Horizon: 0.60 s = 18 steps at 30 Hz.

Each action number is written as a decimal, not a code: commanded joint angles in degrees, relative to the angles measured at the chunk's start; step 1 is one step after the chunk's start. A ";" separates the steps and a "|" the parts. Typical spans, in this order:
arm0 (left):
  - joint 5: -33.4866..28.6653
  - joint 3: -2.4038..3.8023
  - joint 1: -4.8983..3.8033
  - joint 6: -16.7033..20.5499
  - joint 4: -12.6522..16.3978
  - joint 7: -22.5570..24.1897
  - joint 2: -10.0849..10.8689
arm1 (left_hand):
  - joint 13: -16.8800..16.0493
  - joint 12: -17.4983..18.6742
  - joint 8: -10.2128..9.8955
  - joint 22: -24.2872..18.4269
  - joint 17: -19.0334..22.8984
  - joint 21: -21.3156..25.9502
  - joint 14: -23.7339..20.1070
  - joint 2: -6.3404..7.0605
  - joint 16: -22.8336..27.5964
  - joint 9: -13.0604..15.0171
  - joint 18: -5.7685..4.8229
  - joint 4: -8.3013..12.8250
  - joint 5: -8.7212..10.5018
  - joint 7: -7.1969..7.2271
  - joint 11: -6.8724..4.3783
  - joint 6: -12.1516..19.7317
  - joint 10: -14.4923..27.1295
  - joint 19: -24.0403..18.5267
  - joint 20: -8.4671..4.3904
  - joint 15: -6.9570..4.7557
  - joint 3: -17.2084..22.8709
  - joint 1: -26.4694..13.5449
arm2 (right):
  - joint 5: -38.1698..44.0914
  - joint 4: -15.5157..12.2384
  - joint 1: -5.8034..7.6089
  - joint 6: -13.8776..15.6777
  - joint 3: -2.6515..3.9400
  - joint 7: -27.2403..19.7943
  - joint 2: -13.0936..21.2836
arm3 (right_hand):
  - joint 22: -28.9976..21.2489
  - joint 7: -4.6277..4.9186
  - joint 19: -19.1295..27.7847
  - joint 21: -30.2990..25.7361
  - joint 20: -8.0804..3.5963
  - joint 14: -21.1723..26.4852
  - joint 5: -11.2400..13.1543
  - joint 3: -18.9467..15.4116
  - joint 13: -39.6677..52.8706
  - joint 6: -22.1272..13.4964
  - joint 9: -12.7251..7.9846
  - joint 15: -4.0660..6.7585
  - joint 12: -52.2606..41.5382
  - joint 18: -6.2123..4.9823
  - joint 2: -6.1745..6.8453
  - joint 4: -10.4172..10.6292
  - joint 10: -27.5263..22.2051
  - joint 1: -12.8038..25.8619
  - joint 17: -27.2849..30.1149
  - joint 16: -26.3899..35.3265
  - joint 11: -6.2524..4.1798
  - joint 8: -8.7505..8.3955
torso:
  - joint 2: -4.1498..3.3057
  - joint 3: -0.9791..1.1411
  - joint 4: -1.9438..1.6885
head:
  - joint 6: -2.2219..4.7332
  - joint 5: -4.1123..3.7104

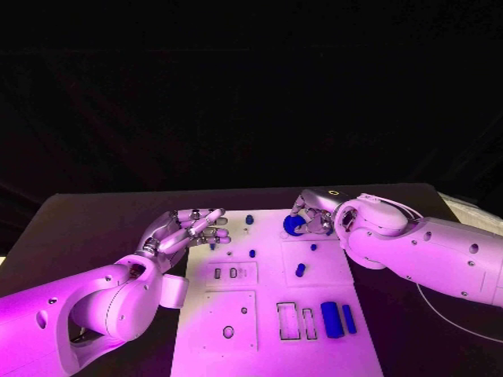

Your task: Assemble the parts on the task board

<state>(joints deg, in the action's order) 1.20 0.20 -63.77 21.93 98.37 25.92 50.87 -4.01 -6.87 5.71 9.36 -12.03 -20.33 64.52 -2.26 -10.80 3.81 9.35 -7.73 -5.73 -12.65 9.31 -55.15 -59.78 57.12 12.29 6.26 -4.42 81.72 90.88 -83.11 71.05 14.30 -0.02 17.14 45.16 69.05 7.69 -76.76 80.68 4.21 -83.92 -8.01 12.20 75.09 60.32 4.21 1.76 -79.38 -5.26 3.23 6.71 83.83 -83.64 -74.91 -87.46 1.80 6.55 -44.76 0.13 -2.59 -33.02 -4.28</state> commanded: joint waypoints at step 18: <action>-0.04 0.04 -0.05 -1.29 -0.08 0.24 -0.40 | 0.06 0.26 -0.34 -0.07 -0.10 0.38 -0.29 -0.18 0.20 -0.05 0.98 0.28 -0.06 -0.22 0.28 -0.05 0.08 -0.19 0.14 0.24 -0.07 0.21 | -1.54 -1.35 -0.05 4.13 0.08 0.99 -7.37 | 0.14 -1.18 -0.52 0.20 -0.08 -5.01 -0.91 0.80 4.57 2.53 0.37 0.47 0.11 0.89 -0.69 0.29 0.45 2.46 -9.70 -0.34 -0.14 0.40 | -0.04 -0.02 -0.15 | -0.02 0.61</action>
<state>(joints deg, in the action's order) 1.20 0.20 -63.77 21.82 98.23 25.84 50.60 -4.01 -6.86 5.71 9.37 -12.07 -20.33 64.52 -2.26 -10.80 3.82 9.34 -7.73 -5.73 -12.65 9.31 -55.15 -59.78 57.12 12.29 6.26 -4.42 81.72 88.82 -84.88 71.17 18.47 0.11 17.53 38.20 69.15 7.72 -76.95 80.77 4.01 -84.13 -8.75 12.51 74.94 60.37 4.21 1.96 -79.38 -5.26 2.50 6.72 83.81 -81.63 -74.95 -87.45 1.82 6.55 -44.78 0.13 -2.70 -33.00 -3.76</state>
